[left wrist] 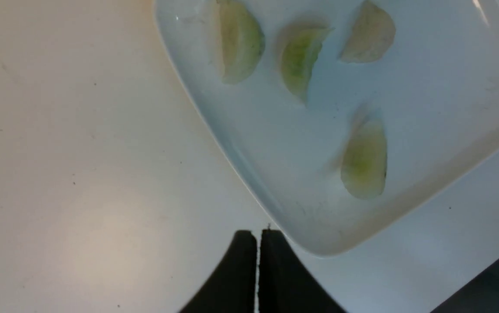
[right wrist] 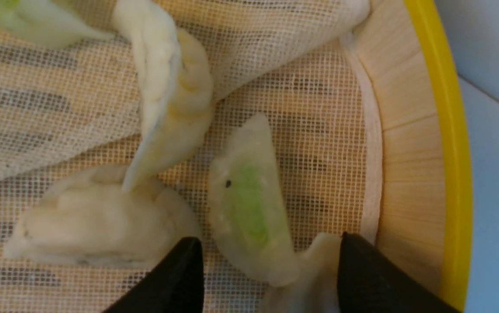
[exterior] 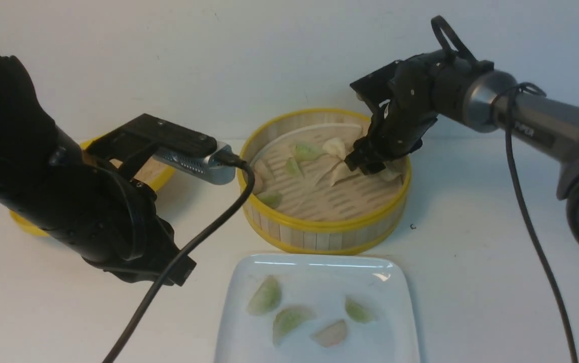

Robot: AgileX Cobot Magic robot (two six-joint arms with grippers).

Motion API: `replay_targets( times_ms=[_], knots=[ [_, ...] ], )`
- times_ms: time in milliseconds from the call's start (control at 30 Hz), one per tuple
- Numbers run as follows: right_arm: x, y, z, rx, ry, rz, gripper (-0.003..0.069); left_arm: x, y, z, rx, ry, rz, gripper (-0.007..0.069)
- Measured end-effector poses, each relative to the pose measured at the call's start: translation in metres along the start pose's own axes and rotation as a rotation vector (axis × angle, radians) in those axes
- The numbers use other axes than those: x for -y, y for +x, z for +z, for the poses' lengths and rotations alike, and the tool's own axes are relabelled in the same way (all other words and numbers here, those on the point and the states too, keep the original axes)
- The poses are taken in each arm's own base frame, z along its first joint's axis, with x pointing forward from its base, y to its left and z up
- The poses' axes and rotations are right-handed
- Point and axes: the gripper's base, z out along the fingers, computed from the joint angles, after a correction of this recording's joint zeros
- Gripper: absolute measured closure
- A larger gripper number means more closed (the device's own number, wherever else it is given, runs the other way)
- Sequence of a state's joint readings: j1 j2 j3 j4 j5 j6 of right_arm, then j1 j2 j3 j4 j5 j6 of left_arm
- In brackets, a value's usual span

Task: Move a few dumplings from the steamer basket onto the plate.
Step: Use the right arm to grab a dumpling from inside the steamer, then use the right arm to put the dumpling into the plate

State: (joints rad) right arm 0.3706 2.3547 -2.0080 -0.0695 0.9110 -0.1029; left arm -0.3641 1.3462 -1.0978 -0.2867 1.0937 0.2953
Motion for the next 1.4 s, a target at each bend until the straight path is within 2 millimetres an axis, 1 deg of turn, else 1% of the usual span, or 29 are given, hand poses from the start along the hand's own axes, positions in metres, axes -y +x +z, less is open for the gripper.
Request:
replay_targets(
  times_ms=[67, 167, 200, 267, 300, 333, 467, 533, 667, 700, 733, 800, 900, 933, 967, 1000, 1100, 1167, 1200, 1267, 1333, 1367, 1400],
  knots=[
    [-0.001, 0.001, 0.001, -0.008, 0.001, -0.002, 0.0261, 0.0, 0.0, 0.0, -0.001, -0.001, 0.001, 0.0631],
    [-0.002, 0.002, 0.003, -0.025, 0.001, -0.006, 0.0282, 0.0, 0.0, 0.0, -0.001, -0.001, 0.002, 0.0631],
    [-0.002, 0.003, 0.004, -0.037, 0.0, -0.007, 0.0311, 0.0, 0.0, 0.0, -0.001, -0.001, 0.002, 0.0631],
    [-0.002, 0.004, 0.004, -0.049, 0.003, -0.014, 0.0421, 0.0, 0.0, 0.0, -0.001, -0.001, 0.003, 0.0631],
    [-0.002, 0.004, 0.004, -0.05, 0.004, -0.014, 0.0434, 0.0, 0.0, 0.0, -0.001, -0.001, 0.003, 0.0631],
    [-0.002, 0.003, 0.002, -0.051, 0.005, -0.016, 0.0514, 0.0, 0.0, 0.0, -0.001, -0.001, 0.003, 0.0631],
    [-0.001, 0.001, -0.009, -0.088, -0.009, -0.003, 0.0515, 0.0, 0.0, 0.0, 0.0, -0.001, 0.002, 0.0631],
    [-0.001, -0.004, -0.023, -0.094, -0.019, 0.007, 0.0515, 0.0, 0.0, 0.0, 0.0, -0.001, 0.002, 0.0631],
    [0.001, -0.017, -0.062, -0.064, -0.045, 0.017, 0.0515, 0.0, 0.0, 0.0, 0.0, -0.001, 0.002, 0.0631],
    [0.002, -0.021, -0.079, -0.049, -0.058, 0.014, 0.0515, 0.0, 0.0, 0.0, 0.0, -0.001, 0.002, 0.0631],
    [0.001, -0.022, -0.086, -0.043, -0.069, 0.018, 0.0515, 0.0, 0.0, 0.0, 0.0, -0.001, 0.002, 0.0631],
    [0.0, -0.026, -0.11, -0.007, -0.097, 0.015, 0.0515, 0.0, 0.0, 0.0, 0.0, -0.001, 0.002, 0.0631],
    [-0.002, -0.028, -0.137, 0.038, -0.146, 0.024, 0.0515, 0.0, 0.0, 0.0, 0.0, 0.0, 0.002, 0.0631],
    [-0.004, -0.028, -0.142, 0.045, -0.165, 0.03, 0.0515, 0.0, 0.0, 0.0, 0.0, 0.0, 0.002, 0.0631],
    [-0.006, -0.027, -0.155, 0.064, -0.197, 0.039, 0.0515, 0.0, 0.0, 0.0, 0.0, 0.0, 0.002, 0.0631],
    [-0.008, -0.025, -0.16, 0.069, -0.213, 0.043, 0.0515, 0.0, 0.0, 0.0, 0.0, 0.0, 0.002, 0.0631],
    [-0.017, -0.014, -0.179, 0.068, -0.291, 0.051, 0.0515, 0.0, 0.0, 0.0, 0.001, 0.002, 0.001, 0.0631],
    [-0.033, 0.003, -0.19, 0.035, -0.346, 0.034, 0.0515, 0.0, 0.0, 0.0, 0.001, 0.003, 0.0, 0.0631],
    [-0.04, 0.011, -0.188, 0.008, -0.365, 0.024, 0.0515, 0.0, 0.0, 0.0, 0.001, 0.003, 0.0, 0.0631],
    [-0.063, 0.037, -0.191, -0.06, -0.421, -0.026, 0.0515, 0.0, 0.0, 0.0, 0.0, 0.003, 0.0, 0.0631],
    [-0.09, 0.064, -0.187, -0.141, -0.478, -0.084, 0.0515, 0.0, 0.0, 0.0, 0.0, 0.003, 0.0, 0.0631],
    [-0.102, 0.072, -0.187, -0.167, -0.501, -0.108, 0.0515, 0.0, 0.0, 0.0, 0.0, 0.003, 0.0, 0.0631],
    [-0.115, 0.088, -0.18, -0.219, -0.522, -0.128, 0.0515, 0.0, 0.0, 0.0, 0.0, 0.003, 0.0, 0.0631]
  ],
)
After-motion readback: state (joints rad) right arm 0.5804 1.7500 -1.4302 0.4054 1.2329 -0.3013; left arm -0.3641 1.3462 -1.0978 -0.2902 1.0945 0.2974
